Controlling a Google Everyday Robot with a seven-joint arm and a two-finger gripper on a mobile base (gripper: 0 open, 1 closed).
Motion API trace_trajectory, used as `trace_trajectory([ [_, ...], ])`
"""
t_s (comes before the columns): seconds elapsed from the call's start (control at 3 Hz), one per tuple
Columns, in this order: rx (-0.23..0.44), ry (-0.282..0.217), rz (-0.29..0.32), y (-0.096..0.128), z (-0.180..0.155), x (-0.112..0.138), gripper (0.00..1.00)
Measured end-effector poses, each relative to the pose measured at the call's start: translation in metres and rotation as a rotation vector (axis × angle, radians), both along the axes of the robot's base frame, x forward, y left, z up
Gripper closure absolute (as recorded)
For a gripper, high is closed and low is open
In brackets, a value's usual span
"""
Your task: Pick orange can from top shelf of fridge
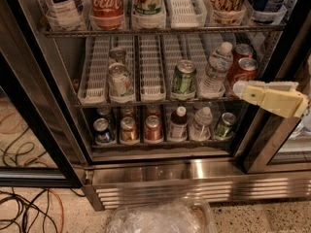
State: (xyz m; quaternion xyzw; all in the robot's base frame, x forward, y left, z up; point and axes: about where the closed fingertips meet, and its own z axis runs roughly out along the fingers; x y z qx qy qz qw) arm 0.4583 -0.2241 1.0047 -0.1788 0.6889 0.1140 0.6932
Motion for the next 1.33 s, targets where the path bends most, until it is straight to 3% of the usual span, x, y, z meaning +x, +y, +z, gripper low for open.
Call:
trace_trajectory([
  [0.33,-0.075,-0.043,-0.006,0.002,0.005,-0.005,0.00],
  [1.33,-0.071,-0.083,0.016,0.030,0.022,0.014,0.00],
])
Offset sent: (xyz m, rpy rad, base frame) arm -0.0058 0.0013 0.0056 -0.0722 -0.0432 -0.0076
